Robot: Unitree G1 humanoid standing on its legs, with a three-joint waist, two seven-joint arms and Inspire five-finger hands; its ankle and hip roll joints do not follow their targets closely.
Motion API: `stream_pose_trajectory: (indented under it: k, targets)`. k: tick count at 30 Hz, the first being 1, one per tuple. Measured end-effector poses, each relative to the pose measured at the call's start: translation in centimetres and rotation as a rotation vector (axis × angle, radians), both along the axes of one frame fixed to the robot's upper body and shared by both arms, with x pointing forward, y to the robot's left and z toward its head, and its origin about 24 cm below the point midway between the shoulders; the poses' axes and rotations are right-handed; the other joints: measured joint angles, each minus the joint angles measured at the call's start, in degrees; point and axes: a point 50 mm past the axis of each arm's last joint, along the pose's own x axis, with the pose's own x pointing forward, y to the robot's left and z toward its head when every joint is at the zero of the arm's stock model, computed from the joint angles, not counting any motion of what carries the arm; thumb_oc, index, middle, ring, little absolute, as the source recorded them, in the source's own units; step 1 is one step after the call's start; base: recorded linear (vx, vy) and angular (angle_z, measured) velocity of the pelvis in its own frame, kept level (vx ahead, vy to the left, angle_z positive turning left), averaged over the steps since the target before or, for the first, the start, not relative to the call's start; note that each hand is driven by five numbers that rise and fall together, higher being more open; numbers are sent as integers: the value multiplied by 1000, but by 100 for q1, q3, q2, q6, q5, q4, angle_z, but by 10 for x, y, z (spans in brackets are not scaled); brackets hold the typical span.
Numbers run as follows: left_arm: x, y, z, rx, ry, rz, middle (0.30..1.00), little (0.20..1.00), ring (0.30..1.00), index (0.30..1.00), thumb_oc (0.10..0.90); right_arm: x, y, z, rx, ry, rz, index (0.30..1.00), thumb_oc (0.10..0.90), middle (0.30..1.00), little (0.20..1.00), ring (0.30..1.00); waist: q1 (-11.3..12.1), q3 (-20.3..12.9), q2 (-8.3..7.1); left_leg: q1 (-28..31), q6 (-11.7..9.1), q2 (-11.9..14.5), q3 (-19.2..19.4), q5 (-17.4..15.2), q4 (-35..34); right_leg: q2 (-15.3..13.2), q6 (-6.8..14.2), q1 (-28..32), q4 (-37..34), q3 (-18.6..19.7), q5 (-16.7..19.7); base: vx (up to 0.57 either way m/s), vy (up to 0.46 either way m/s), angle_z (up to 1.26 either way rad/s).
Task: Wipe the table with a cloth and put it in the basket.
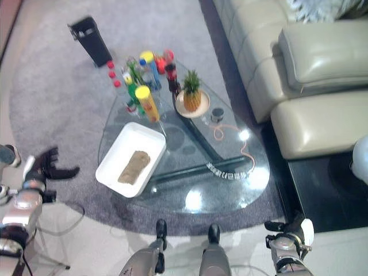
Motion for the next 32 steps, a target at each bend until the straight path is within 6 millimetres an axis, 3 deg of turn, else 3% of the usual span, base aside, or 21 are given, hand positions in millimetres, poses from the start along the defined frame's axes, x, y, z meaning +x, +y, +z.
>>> stream_pose_trajectory:
  k: [3, 5, 10, 16, 22, 32]
  targets:
    - [-50, -5, -50, -78, 223, 35, 900, 900, 900, 900, 800, -20, 7, -15, 45, 97, 14, 900, 800, 900, 900, 900, 87, -424, -228, 231, -26, -25, -2, -90, -4, 20, -12, 441, -431, -42, 110, 108, 11, 4]
    - [-70, -9, -68, -111, 330, 36, 900, 900, 900, 900, 800, -32, 11, -23, 72, 143, 18, 900, 800, 900, 900, 900, 144, -623, -336, 245, -26, -9, -18, -110, -4, 47, -26, 512, -521, -91, 139, 76, 21, 9]
    - [-121, -35, -110, -213, 546, 44, 900, 900, 900, 900, 800, -50, 18, -35, 100, 263, 74, 900, 800, 900, 900, 900, 144, -951, -361, 369, 15, 7, 8, -363, -12, 59, -18, 657, -573, -117, 151, 70, 15, 3]
    - [-160, -72, -138, -315, 706, 16, 900, 900, 900, 900, 800, -74, 40, -54, 169, 417, 161, 900, 800, 900, 900, 900, 149, -1245, -352, 431, 46, 29, 108, -425, -47, 37, -17, 672, -575, -22, 149, 40, 13, -8]
    - [-167, -94, -147, -317, 798, -106, 900, 900, 900, 900, 800, -89, 48, -61, 219, 522, 228, 900, 800, 900, 900, 900, 143, -1360, -310, 444, 53, 52, 108, -420, -45, 39, -16, 681, -597, -18, 158, 5, 2, -1]
    - [-168, -100, -148, -310, 843, -158, 900, 900, 900, 900, 800, -97, 66, -71, 332, 656, 350, 900, 800, 900, 900, 900, 138, -1413, -350, 546, 83, 64, 110, -429, -44, 47, -5, 768, -604, -13, 155, 0, 0, 0]
